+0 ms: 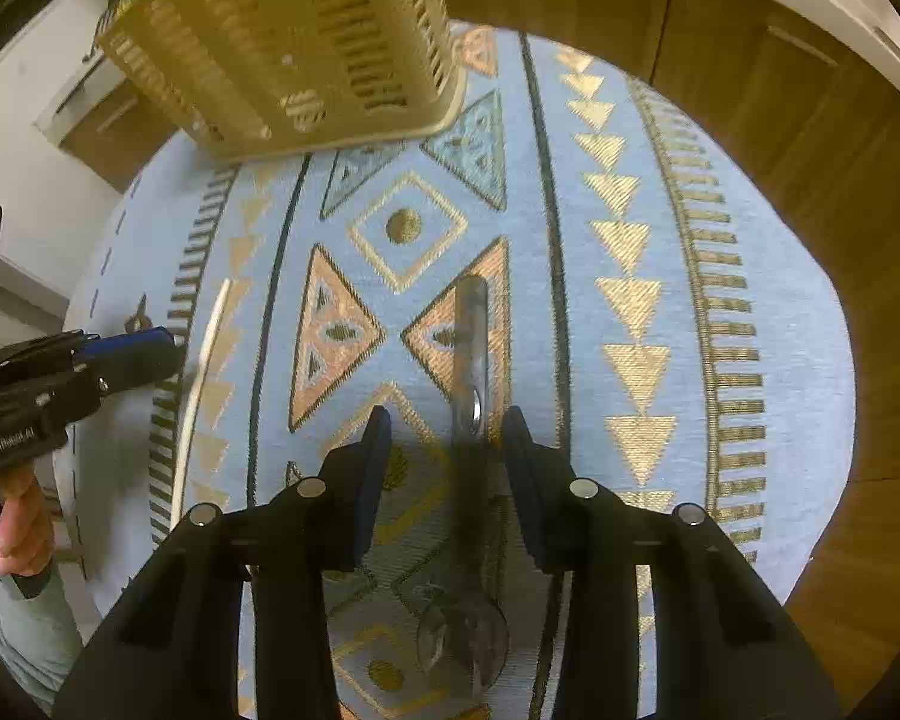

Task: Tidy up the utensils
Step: 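Grasp a wooden chopstick with the left tool while the right tool holds the clear spoon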

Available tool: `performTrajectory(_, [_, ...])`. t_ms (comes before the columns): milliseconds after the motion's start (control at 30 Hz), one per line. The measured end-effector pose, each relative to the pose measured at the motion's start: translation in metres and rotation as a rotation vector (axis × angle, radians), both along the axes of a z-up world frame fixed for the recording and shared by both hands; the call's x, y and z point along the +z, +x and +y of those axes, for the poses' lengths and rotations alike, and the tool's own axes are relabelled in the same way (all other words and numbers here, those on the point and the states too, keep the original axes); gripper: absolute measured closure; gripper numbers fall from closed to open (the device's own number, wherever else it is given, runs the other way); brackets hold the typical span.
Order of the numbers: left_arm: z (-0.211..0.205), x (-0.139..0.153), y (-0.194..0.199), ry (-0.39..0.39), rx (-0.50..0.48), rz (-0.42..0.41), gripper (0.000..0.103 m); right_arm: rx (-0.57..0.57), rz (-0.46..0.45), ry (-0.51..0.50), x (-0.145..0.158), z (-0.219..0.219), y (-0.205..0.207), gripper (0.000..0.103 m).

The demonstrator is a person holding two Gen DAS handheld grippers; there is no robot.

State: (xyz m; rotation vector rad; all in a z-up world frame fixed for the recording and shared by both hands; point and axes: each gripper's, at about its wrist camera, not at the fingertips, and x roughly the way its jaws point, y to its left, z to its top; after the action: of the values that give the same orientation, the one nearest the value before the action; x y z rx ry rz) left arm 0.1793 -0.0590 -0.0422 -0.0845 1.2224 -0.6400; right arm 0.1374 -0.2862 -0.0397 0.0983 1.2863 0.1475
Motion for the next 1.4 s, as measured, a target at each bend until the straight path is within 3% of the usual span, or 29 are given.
performTrajectory(200, [-0.025, -0.005, -0.001, 0.14, -0.057, -0.003, 0.084, 0.057, 0.037, -0.083, -0.001, 0.01, 0.007, 0.074])
performTrajectory(400, [-0.056, -0.005, -0.007, 0.292, -0.134, -0.052, 0.077, 0.106, 0.064, -0.167, -0.002, 0.029, 0.013, 0.084])
performTrajectory(467, [-0.063, -0.006, -0.008, 0.339, -0.145, -0.074, 0.082, 0.114, 0.069, -0.168, -0.002, 0.034, 0.014, 0.089])
performTrajectory(500, [-0.063, -0.005, -0.008, 0.356, -0.146, -0.082, 0.095, 0.114, 0.068, -0.169, -0.002, 0.035, 0.014, 0.092])
performTrajectory(700, [-0.055, -0.003, -0.008, 0.297, -0.129, -0.096, 0.1, 0.11, 0.038, -0.142, 0.002, 0.034, 0.004, 0.093])
performTrajectory(967, [-0.022, 0.044, -0.019, 0.125, -0.062, -0.221, 0.103, 0.084, -0.137, 0.0, 0.044, 0.016, -0.018, 0.093])
performTrajectory(1067, [-0.02, 0.043, -0.022, 0.123, -0.083, -0.189, 0.103, 0.087, -0.151, 0.01, 0.048, 0.016, -0.021, 0.093])
performTrajectory(1167, [-0.033, 0.026, -0.024, 0.144, -0.165, -0.115, 0.078, 0.086, -0.129, 0.015, 0.041, 0.009, -0.017, 0.093])
performTrajectory(1400, [-0.063, 0.0, -0.027, 0.259, -0.236, -0.099, 0.077, 0.098, -0.103, 0.021, 0.025, 0.011, -0.024, 0.093])
